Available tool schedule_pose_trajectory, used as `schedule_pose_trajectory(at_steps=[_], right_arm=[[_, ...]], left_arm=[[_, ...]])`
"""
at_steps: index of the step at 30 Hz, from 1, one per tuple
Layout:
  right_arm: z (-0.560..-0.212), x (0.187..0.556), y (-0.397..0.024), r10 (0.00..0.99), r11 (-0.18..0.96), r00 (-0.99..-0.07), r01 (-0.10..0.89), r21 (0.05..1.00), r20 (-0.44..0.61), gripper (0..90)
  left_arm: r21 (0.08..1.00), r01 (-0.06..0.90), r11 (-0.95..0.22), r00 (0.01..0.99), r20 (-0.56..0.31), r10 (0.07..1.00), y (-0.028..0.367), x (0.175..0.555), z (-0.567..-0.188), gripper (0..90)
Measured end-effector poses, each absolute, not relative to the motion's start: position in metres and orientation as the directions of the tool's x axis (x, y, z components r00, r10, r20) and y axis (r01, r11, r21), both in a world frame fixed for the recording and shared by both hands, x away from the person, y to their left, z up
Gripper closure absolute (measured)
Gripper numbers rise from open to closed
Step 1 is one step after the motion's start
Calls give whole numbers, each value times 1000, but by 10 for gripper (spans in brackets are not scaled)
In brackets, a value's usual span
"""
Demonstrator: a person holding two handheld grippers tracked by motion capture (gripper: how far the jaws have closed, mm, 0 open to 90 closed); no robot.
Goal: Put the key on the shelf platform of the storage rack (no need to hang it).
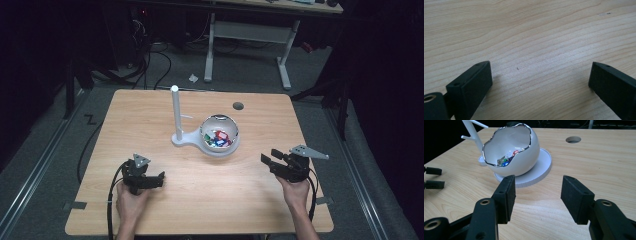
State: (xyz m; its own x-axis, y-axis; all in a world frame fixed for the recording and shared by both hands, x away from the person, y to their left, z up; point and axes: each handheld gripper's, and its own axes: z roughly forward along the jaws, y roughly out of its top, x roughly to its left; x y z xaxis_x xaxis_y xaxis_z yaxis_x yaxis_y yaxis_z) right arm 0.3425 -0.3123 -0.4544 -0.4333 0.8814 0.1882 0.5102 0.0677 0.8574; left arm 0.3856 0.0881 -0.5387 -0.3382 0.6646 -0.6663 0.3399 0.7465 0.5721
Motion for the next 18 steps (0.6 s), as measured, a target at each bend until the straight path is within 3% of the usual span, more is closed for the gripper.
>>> schedule_pose_trajectory(at_steps=[18], right_arm=[[-479,350,-299,887,102,-429,547,831,173,460]], left_arm=[[576,342,743,-334,-665,668,88,386,-539,54]])
